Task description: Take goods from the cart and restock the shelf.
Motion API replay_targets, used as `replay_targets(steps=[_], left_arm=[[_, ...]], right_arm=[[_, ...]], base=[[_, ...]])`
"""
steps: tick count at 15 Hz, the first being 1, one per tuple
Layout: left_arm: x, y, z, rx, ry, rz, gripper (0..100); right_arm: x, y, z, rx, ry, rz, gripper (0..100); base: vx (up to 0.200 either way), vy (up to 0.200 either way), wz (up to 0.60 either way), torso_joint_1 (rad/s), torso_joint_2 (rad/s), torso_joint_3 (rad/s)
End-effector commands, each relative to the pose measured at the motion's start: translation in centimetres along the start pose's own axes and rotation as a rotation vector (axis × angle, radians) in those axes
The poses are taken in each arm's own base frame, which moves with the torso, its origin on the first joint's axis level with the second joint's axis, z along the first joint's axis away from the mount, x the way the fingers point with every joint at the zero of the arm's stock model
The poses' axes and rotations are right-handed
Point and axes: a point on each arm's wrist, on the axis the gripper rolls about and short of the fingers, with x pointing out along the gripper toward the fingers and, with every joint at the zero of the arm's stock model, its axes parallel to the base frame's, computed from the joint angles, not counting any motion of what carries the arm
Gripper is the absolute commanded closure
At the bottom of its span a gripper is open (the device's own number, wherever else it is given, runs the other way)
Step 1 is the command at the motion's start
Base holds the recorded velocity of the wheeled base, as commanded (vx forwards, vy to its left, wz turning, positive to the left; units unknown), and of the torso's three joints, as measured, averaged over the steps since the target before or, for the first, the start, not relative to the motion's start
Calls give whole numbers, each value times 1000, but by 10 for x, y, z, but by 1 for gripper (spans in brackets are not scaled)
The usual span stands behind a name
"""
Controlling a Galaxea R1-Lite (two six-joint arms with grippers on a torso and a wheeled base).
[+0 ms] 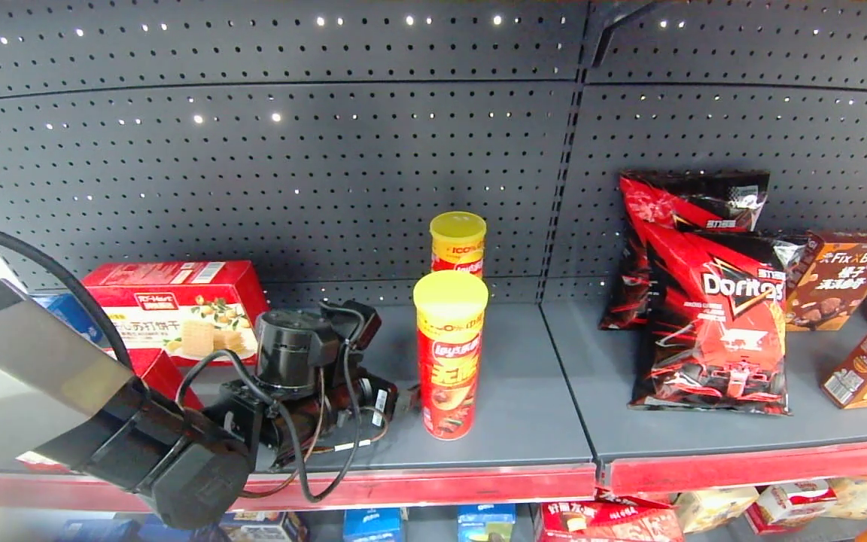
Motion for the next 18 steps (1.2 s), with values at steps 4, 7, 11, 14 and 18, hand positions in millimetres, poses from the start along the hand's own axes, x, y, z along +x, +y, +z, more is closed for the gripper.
replay_targets(steps=[4, 7, 11, 14, 18], left_arm=[[2, -3, 0, 4, 0, -8, 0], [2, -5, 0, 5, -2, -11, 0], [4, -12, 0, 11, -2, -29, 0], [4, -12, 1, 11, -4, -29, 0], [4, -10, 0, 4, 1, -9, 0]], right_arm=[[0, 0, 0, 0, -2, 0, 0], [-2, -1, -1, 2, -7, -2, 0], [-4, -2, -3, 5, -14, -4, 0], [-4, -2, -2, 6, -15, -4, 0], [-5, -2, -2, 7, -17, -4, 0]], base=[[0, 0, 0, 0, 0, 0], [0, 0, 0, 0, 0, 0], [0, 0, 0, 0, 0, 0], [0, 0, 0, 0, 0, 0], [0, 0, 0, 0, 0, 0]])
